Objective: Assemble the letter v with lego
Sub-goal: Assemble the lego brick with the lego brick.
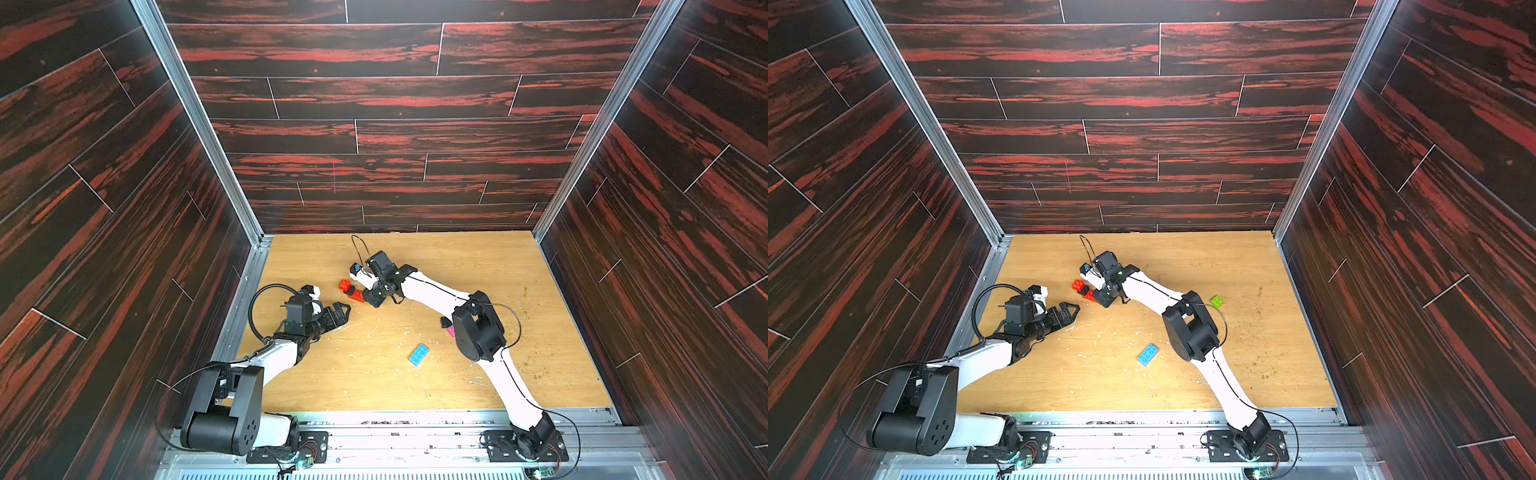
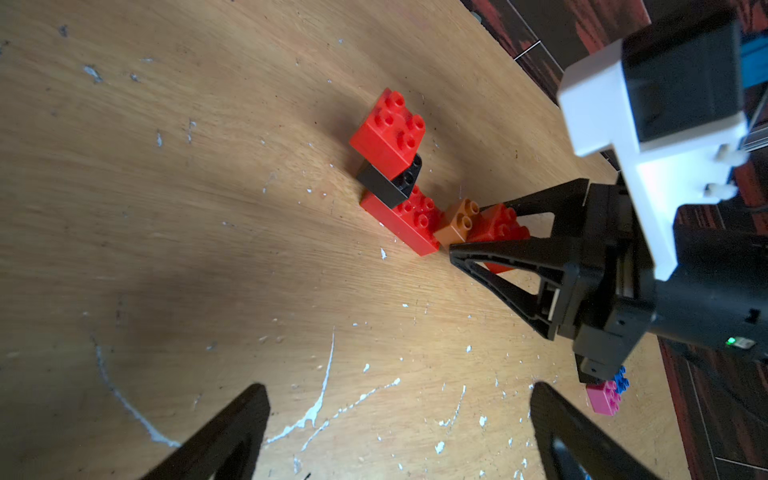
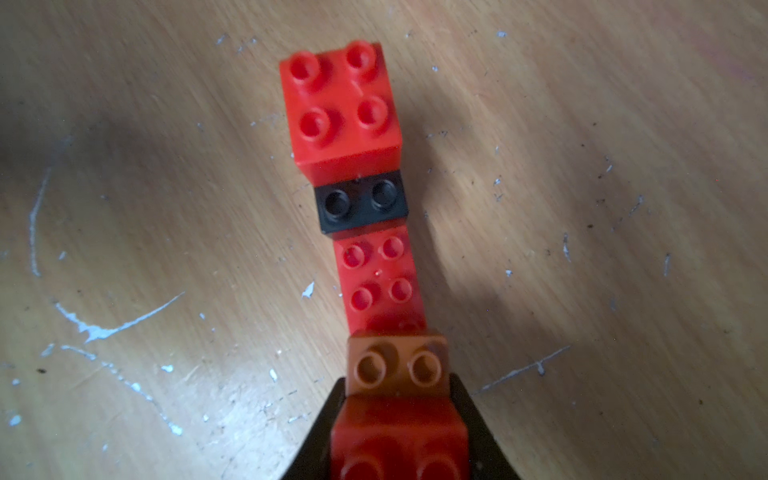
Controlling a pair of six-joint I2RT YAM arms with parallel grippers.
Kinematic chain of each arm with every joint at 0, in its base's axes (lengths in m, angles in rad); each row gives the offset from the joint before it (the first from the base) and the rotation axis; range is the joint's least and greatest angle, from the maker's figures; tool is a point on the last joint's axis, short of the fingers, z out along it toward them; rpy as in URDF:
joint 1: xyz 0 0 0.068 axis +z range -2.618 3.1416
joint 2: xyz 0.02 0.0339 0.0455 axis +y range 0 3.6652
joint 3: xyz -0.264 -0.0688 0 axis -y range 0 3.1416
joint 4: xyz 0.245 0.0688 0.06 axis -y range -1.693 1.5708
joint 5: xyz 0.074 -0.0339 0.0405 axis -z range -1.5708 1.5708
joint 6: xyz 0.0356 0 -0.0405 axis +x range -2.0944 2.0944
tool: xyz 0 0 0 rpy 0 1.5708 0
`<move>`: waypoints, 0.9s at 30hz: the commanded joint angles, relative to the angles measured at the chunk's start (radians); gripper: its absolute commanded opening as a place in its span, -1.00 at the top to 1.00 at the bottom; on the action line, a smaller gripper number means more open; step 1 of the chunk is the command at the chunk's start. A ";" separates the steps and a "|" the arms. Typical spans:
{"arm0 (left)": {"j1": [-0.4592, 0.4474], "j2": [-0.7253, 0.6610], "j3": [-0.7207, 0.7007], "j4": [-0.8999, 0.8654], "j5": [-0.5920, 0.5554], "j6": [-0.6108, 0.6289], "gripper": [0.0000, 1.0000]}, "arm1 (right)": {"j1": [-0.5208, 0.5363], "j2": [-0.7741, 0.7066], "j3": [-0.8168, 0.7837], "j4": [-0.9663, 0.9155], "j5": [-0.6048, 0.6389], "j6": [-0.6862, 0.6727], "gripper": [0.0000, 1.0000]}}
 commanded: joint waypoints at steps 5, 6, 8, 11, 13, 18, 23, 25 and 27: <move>0.002 0.006 0.019 0.005 0.009 0.013 -1.00 | 0.006 0.032 -0.009 -0.036 -0.017 -0.031 0.52; 0.002 0.004 0.019 0.005 0.010 0.013 -1.00 | 0.006 0.035 -0.012 -0.035 -0.018 -0.029 0.52; 0.002 0.000 0.014 0.003 0.008 0.013 -1.00 | 0.006 0.039 -0.012 -0.031 -0.019 -0.025 0.51; 0.002 -0.003 0.014 0.000 0.009 0.014 -1.00 | 0.007 0.046 -0.005 -0.027 -0.019 -0.021 0.52; 0.002 -0.006 0.014 -0.002 0.007 0.013 -1.00 | 0.007 0.051 -0.001 -0.028 -0.021 -0.020 0.52; 0.000 -0.007 0.012 -0.002 0.009 0.012 -1.00 | 0.007 0.060 0.001 -0.025 -0.026 -0.011 0.52; 0.000 -0.011 0.011 -0.003 0.008 0.013 -1.00 | 0.007 0.067 0.002 -0.028 -0.027 -0.010 0.52; 0.000 -0.012 0.010 -0.003 0.008 0.013 -1.00 | 0.007 0.065 -0.004 -0.029 -0.032 -0.009 0.52; 0.000 -0.013 0.012 -0.005 0.009 0.013 -1.00 | 0.008 0.063 -0.013 -0.030 -0.031 -0.008 0.52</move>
